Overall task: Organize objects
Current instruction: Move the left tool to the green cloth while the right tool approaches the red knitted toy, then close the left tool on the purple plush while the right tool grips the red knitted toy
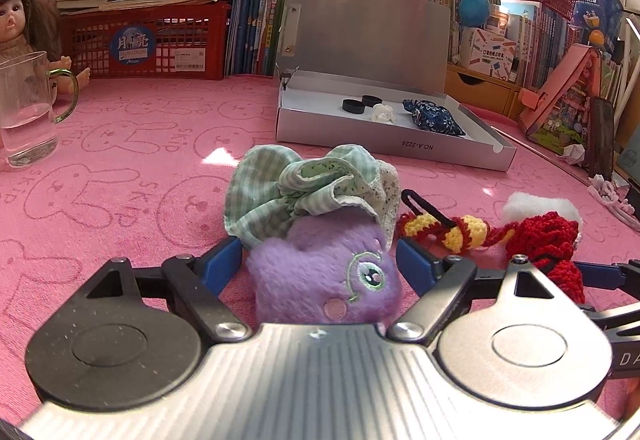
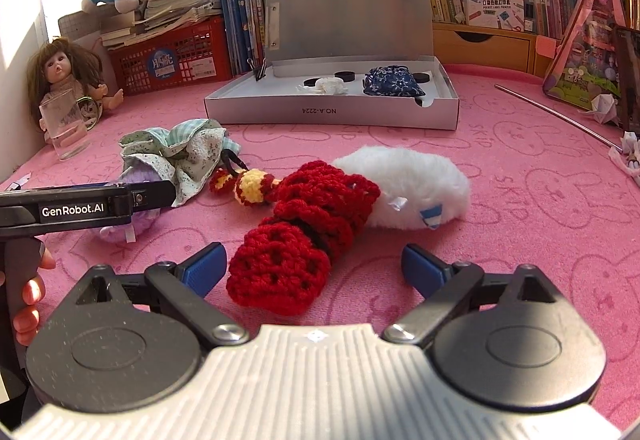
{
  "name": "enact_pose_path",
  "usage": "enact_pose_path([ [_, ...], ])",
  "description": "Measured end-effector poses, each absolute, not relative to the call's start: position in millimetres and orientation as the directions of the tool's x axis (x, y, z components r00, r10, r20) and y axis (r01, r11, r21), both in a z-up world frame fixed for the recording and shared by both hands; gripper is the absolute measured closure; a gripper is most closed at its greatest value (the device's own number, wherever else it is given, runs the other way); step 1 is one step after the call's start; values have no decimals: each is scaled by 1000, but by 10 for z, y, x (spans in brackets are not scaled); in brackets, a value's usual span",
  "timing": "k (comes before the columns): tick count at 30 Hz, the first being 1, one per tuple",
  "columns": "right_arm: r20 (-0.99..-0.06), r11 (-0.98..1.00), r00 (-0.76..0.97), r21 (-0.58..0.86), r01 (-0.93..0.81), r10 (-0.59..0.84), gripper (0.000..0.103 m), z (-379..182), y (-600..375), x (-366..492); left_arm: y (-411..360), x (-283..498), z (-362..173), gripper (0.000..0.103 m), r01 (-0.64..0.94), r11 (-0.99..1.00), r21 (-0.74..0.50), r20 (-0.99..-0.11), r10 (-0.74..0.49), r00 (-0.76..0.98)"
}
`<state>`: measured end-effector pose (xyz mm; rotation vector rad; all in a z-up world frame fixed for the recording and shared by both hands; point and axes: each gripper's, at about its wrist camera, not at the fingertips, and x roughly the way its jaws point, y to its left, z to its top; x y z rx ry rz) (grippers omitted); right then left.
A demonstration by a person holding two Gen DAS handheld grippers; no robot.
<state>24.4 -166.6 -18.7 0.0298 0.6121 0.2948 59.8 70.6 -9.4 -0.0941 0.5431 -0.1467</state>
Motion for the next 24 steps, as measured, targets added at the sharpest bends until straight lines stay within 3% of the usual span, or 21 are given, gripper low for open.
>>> enact_pose_path([
  [18,-561,957,778,117,-266,285,8,-182,-1674,246,691,622,-79,17,100,986,-131,-510,-154,846],
  [24,-561,946,766,118,-303,315,13,-145,-1649,213,693,592,-40,27,87,987,-138,-510,-146,847],
])
